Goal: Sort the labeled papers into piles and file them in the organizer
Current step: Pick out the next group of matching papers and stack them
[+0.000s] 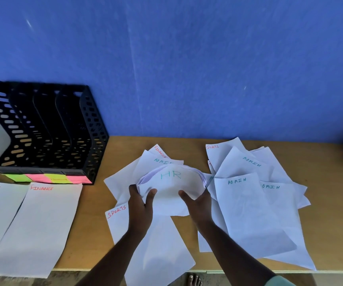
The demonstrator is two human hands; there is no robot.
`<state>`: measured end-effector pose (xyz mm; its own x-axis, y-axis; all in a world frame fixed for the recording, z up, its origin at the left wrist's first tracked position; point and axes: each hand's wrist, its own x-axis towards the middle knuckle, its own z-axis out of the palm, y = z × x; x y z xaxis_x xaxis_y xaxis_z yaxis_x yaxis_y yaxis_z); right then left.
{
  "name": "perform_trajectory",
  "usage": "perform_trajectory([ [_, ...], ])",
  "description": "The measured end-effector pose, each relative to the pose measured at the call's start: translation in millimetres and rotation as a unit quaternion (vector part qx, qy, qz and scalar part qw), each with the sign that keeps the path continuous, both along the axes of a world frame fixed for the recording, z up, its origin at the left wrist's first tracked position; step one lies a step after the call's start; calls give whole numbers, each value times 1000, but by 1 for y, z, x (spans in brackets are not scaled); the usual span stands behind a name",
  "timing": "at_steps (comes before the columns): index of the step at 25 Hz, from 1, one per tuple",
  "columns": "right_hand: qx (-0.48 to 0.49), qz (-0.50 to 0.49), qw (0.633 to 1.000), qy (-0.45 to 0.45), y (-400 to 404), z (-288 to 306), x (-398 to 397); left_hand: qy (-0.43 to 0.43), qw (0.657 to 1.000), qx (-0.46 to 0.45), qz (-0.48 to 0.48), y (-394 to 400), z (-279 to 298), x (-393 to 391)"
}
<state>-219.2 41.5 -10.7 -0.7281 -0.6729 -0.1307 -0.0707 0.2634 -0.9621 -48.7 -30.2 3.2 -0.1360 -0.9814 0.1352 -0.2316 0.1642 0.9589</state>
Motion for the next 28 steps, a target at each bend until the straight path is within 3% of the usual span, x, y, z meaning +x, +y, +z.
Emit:
perform_trajectory([
  [3, 34, -13, 999, 33, -8, -2, -7, -15, 999, 25, -13, -12, 0, -3],
  [7, 48, -41, 995, 72, -15, 4, -38, -193, 980, 41, 30, -5, -24, 23],
  [8, 54, -41, 995, 73, -15, 3, -47, -277, 960, 38, 26, 3, -37, 36],
  [10, 57, -43, 996, 57, -10, 2, -65, -456, 885, 70, -61, 23, -60, 63],
  [12, 60, -51, 996, 30, 0, -3, -79, -543, 817, 122, -151, 32, -77, 82],
  [20, 75, -56, 994, -52, 27, -21, -81, -550, 804, 139, -182, -6, -82, 43],
  [28, 96, -56, 992, -52, 39, -22, -98, -560, 807, 135, -133, -62, -81, 19],
])
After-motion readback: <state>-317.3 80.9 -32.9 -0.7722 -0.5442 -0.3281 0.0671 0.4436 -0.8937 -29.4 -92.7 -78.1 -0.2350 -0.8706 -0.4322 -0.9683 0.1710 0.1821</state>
